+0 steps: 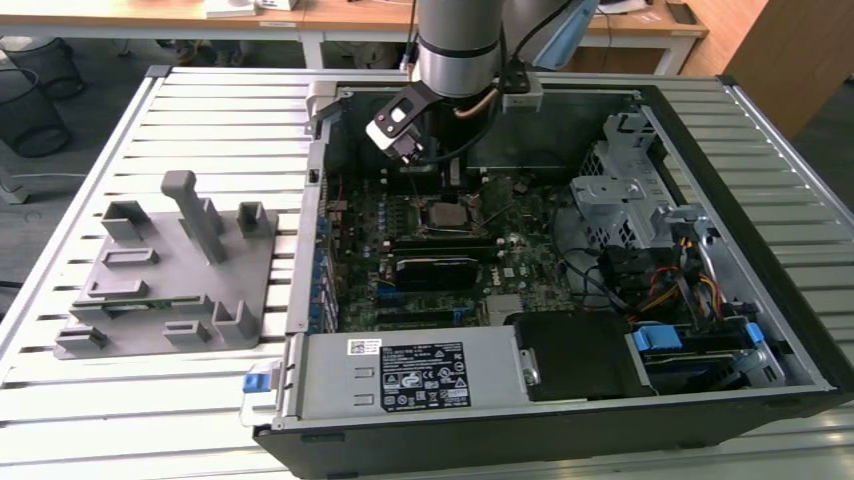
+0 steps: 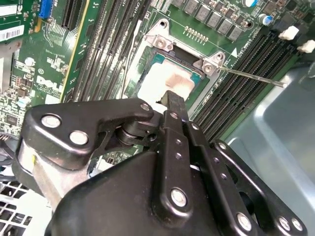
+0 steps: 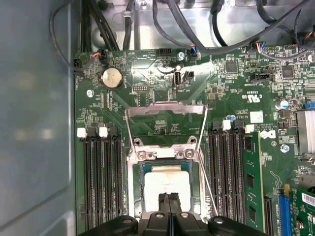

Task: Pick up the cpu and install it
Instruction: 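Close the cpu cover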

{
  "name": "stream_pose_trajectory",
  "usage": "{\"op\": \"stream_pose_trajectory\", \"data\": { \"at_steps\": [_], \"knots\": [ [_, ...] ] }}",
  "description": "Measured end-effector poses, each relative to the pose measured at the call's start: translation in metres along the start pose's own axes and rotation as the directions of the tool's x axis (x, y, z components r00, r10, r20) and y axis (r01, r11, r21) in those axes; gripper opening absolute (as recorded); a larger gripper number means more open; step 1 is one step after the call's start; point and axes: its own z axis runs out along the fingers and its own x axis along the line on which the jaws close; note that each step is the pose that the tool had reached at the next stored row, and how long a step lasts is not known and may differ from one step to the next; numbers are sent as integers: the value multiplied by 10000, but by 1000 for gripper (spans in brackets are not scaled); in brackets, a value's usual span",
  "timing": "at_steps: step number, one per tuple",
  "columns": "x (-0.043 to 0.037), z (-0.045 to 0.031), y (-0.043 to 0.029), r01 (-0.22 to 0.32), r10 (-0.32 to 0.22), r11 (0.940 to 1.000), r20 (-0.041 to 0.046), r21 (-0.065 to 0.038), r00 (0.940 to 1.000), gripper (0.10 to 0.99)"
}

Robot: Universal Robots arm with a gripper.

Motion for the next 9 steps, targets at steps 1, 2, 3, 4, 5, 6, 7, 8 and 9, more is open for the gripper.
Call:
{"op": "stream_pose_trajectory", "data": {
  "at_steps": [1, 2, 3, 4, 5, 6, 7, 8, 9],
  "knots": [
    [0, -17, 1, 0, 0, 10000, -1, 3, 10000, 106],
    [0, -39, 2, 0, 0, 10000, -1, 7, 10000, 106],
    [1, -64, 3, 0, 0, 10000, -1, 8, 10000, 106],
    [1, -96, 5, 0, 0, 10000, -2, 11, 10000, 106],
    [1, -125, 6, 0, 0, 10000, -1, 14, 10000, 106],
    [1, -147, 7, 1, -1, 10000, 0, 20, 10000, 106],
    [1, -166, 9, 1, -1, 10000, 1, 29, 10000, 106],
    [1, -183, 10, 1, -1, 10000, 1, 40, 10000, 106],
    [2, -197, 10, 2, -2, 10000, 1, 49, 10000, 106]
  ]
}}
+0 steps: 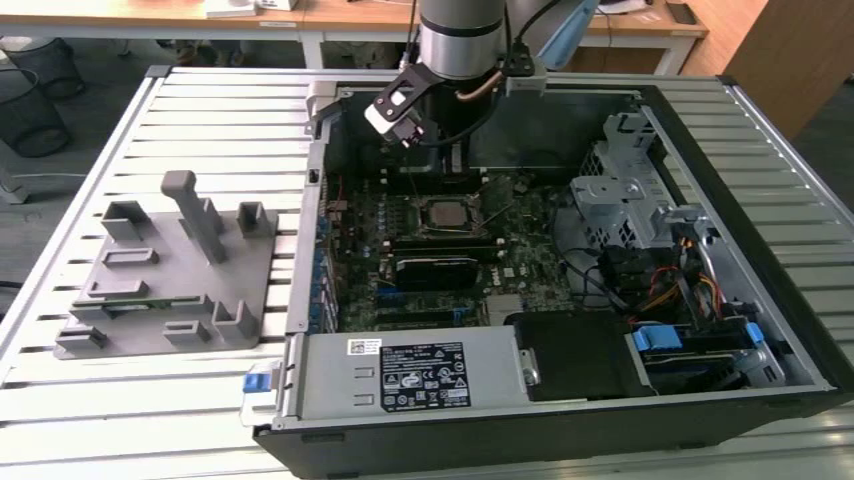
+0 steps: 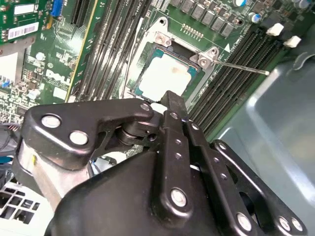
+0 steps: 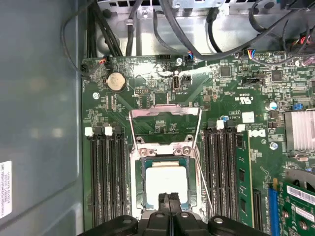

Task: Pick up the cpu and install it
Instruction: 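Close the cpu cover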

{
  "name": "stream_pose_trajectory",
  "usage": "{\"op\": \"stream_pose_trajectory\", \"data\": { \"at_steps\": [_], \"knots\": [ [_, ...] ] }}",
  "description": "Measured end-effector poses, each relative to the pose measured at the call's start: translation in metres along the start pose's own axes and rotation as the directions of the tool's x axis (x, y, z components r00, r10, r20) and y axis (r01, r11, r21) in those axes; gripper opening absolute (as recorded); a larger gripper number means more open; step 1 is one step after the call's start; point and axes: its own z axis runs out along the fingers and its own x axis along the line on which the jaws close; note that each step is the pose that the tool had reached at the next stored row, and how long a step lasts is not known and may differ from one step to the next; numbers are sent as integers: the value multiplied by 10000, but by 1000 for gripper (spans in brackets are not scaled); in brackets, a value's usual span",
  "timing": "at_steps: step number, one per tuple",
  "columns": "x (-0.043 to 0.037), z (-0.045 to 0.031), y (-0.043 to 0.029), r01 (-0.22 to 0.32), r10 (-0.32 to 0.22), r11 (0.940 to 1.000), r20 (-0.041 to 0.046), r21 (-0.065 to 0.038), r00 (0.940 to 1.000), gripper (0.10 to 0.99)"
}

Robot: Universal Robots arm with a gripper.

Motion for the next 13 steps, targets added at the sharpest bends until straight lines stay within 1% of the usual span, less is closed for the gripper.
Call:
{"op": "stream_pose_trajectory", "data": {
  "at_steps": [3, 5, 6, 9, 11, 13],
  "knots": [
    [1, -8, 1, 73, -73, 10000, 9, 18, 10000, 106],
    [0, -10, 1, 249, -249, 9997, 61, 40, 9997, 106],
    [0, -10, 1, 394, -394, 9992, 68, 47, 9992, 106],
    [0, -10, 0, 816, -817, 9966, 54, 68, 9966, 106],
    [0, -12, 1, 913, -914, 9958, 46, 80, 9958, 106],
    [0, -43, 2, 924, -925, 9957, 45, 83, 9957, 106]
  ]
}}
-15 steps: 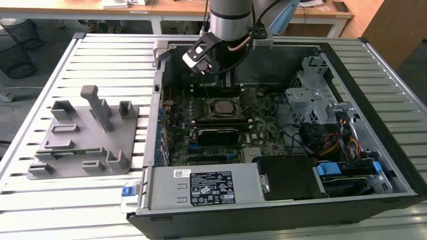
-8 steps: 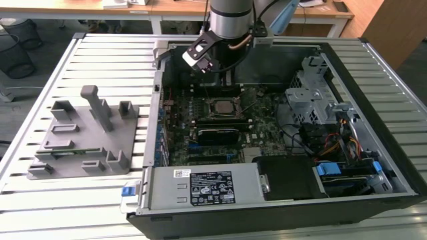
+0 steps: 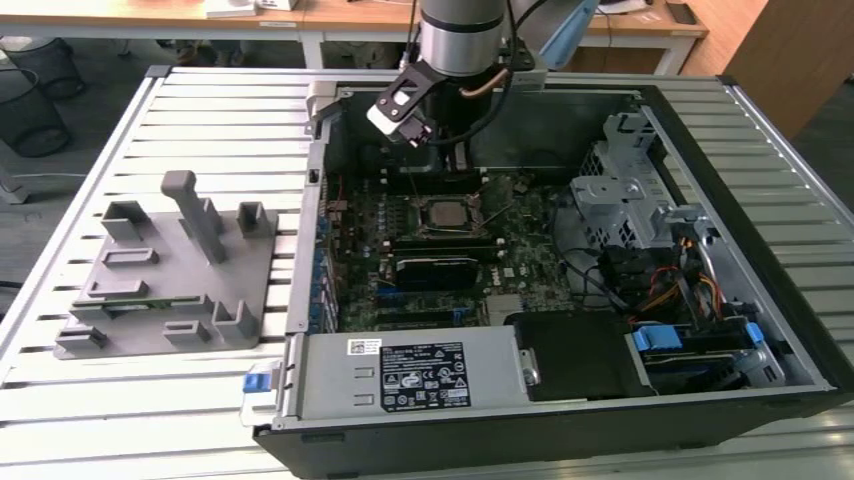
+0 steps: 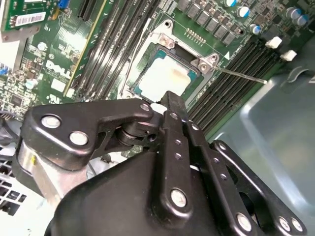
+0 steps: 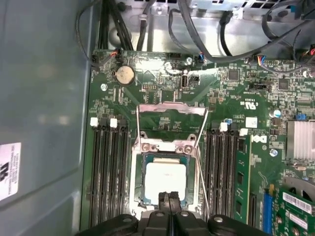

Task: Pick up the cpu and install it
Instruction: 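Close the cpu cover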

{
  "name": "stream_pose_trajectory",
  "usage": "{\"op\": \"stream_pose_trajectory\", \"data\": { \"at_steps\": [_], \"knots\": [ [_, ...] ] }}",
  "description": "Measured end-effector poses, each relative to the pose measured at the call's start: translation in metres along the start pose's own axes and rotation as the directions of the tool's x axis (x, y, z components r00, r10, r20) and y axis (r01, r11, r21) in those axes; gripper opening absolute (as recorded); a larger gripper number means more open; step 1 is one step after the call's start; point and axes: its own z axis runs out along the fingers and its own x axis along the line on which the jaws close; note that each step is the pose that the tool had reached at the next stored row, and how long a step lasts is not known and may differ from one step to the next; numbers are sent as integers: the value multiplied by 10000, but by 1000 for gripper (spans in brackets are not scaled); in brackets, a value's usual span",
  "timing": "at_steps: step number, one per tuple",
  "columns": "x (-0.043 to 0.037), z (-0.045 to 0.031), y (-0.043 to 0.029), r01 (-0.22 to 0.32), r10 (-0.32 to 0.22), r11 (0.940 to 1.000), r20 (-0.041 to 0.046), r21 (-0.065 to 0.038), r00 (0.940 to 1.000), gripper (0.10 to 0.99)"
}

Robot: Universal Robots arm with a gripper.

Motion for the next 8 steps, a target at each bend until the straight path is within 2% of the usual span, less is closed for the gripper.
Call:
{"op": "stream_pose_trajectory", "data": {
  "at_steps": [8],
  "knots": [
    [0, -180, 7, 9, -9, 10000, 0, 0, 10000, 106]
  ]
}}
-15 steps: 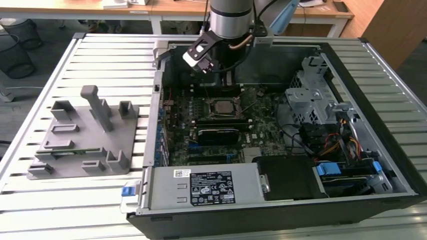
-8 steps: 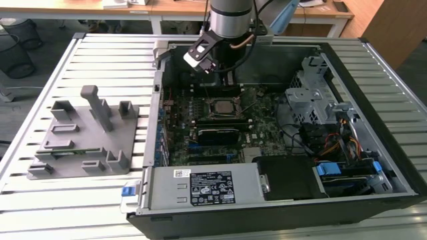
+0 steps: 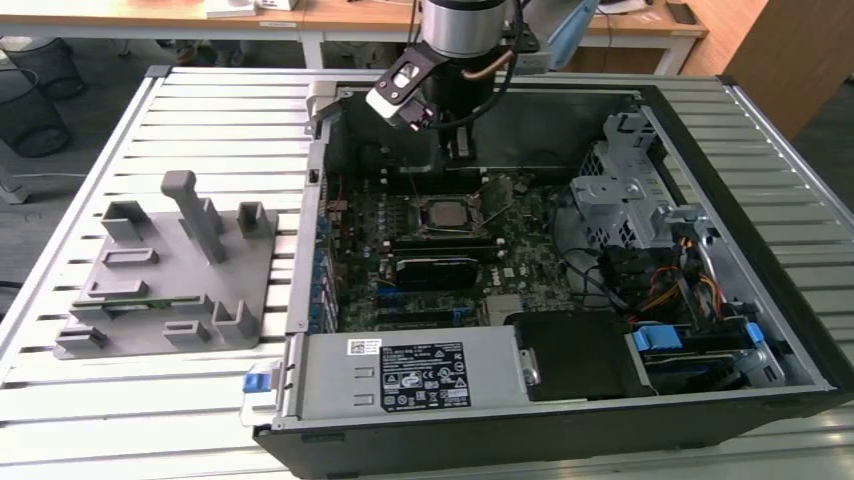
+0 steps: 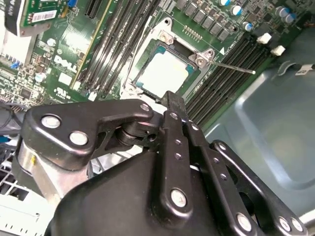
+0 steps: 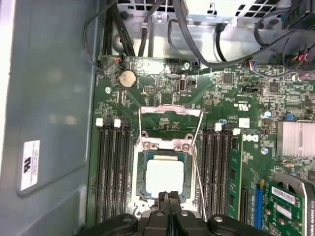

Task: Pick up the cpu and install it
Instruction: 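Close the cpu cover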

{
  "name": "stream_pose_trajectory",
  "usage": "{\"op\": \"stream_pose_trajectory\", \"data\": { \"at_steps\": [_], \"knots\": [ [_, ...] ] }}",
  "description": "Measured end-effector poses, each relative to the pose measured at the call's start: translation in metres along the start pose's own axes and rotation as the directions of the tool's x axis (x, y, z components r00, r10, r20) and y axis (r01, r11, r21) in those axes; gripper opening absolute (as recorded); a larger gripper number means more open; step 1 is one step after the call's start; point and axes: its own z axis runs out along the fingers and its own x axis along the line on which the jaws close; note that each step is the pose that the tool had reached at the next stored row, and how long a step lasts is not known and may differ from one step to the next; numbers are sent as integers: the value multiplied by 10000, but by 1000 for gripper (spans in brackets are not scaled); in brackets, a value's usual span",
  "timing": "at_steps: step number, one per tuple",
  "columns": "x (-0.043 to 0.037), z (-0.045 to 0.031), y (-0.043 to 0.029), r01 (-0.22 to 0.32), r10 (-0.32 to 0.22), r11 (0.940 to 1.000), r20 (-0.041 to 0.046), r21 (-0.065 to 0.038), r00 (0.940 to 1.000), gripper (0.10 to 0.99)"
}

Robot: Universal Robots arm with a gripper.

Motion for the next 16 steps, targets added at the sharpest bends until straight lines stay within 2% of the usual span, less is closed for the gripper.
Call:
{"op": "stream_pose_trajectory", "data": {
  "at_steps": [6, 7, 8, 10, 11, 14, 16],
  "knots": [
    [-83, -8, -3, -2, 2, 10000, -52, -2, 10000, 106],
    [-99, -8, -4, -4, 4, 10000, -96, -4, 10000, 106],
    [-112, -8, -5, -8, 8, 10000, -201, -7, 9998, 106],
    [-127, -8, -5, -20, 20, 10000, -551, -9, 9985, 106],
    [-133, -8, -5, -25, 24, 10000, -668, -8, 9978, 106],
    [-139, -8, -3, -26, 27, 10000, -679, 23, 9977, 106],
    [-141, -7, 23, -26, 34, 9999, -681, 106, 9977, 106]
  ]
}}
